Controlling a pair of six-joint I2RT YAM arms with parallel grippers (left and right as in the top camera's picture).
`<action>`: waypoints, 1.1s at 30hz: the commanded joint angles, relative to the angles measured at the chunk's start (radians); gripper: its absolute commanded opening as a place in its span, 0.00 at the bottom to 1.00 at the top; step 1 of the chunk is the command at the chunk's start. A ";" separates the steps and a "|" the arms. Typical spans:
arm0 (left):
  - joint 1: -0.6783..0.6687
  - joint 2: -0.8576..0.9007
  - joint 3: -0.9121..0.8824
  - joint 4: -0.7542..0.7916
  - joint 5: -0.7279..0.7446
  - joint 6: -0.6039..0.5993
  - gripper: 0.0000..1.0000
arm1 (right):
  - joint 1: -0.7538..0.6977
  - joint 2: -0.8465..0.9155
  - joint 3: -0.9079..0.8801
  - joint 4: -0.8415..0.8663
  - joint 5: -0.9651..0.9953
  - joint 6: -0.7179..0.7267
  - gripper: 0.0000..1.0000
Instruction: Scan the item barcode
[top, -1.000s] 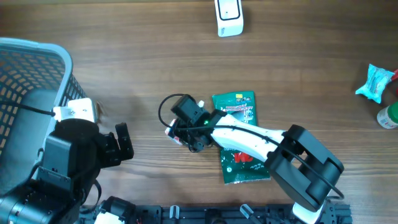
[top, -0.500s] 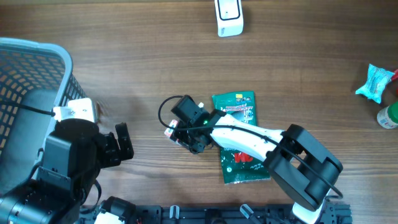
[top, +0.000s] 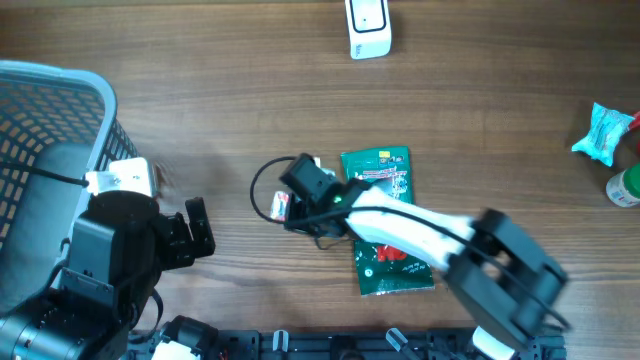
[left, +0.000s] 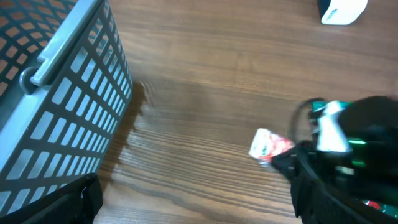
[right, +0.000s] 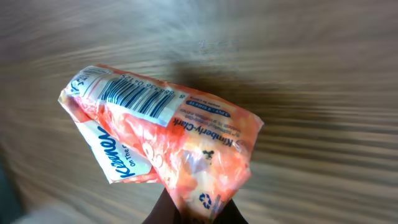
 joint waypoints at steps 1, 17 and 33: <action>0.004 0.000 0.000 0.003 0.004 -0.009 1.00 | 0.011 -0.238 0.003 -0.024 0.079 -0.383 0.04; 0.004 0.000 0.000 0.003 0.004 -0.009 1.00 | 0.010 -0.951 0.002 -0.340 -0.793 -1.720 0.04; 0.004 0.000 0.000 0.003 0.005 -0.009 1.00 | -0.017 -0.728 0.001 -0.117 -0.081 -0.688 0.04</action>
